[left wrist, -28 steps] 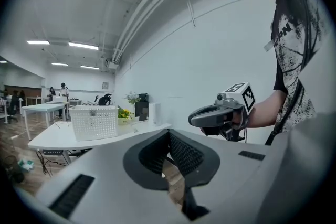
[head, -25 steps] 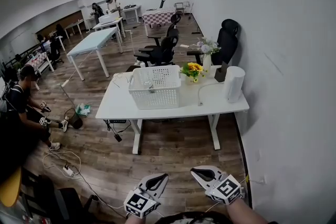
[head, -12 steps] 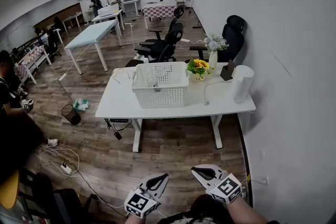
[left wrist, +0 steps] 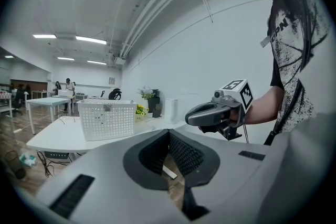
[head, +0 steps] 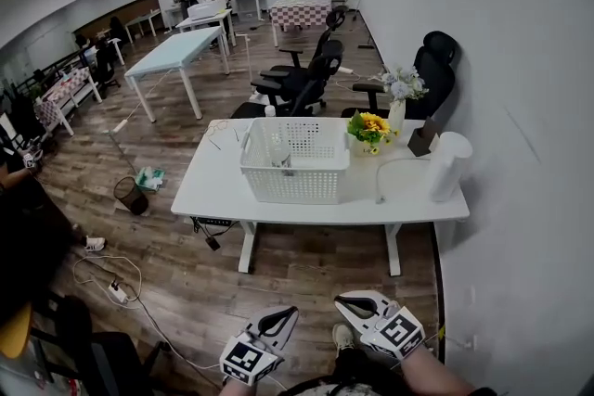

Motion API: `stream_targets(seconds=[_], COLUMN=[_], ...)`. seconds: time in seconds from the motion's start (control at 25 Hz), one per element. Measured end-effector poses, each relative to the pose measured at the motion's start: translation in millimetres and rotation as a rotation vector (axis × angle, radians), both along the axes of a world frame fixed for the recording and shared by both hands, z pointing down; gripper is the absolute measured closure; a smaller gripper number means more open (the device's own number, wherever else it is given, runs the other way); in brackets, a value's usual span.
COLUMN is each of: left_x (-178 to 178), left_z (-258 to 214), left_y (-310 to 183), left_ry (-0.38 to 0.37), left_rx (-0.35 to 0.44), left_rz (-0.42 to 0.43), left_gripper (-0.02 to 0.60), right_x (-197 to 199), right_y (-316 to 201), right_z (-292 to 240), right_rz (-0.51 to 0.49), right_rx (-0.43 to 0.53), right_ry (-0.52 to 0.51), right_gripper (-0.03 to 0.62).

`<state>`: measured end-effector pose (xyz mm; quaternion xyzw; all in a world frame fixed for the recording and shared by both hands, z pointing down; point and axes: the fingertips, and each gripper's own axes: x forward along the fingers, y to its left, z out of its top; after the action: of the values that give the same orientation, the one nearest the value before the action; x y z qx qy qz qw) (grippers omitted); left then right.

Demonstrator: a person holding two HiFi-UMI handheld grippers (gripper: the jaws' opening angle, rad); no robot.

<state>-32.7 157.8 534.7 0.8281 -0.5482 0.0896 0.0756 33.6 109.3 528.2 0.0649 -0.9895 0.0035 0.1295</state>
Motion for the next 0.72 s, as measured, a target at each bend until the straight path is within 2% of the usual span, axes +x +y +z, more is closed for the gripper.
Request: stream_targets(seconds=[0.48,0.6,0.72], left_x=[-37.1,-45.0,-52.4], left_z=[-11.5,-9.3,-10.6], left_y=[-98.4,-125.3,-149.4], left_ry=[0.005,0.026,0.01], left_rx=[-0.011,-0.01,-0.005], left_rz=[-0.121,-0.158,-0.178], left_gripper=[0.571,0.571,0.571], right_x=[-46.2,-55.2,-62.0], right_y=[-104.2,-131.4,-156.4], right_z=[-7.0,-7.1,-6.3], right_rz=[-0.129,-0.158,-0.182], right_rx=[-0.023,-0.023,-0.021], right_ry=[-0.005,-0.011,-0.013], right_gripper=[0.571,0.571,0.571])
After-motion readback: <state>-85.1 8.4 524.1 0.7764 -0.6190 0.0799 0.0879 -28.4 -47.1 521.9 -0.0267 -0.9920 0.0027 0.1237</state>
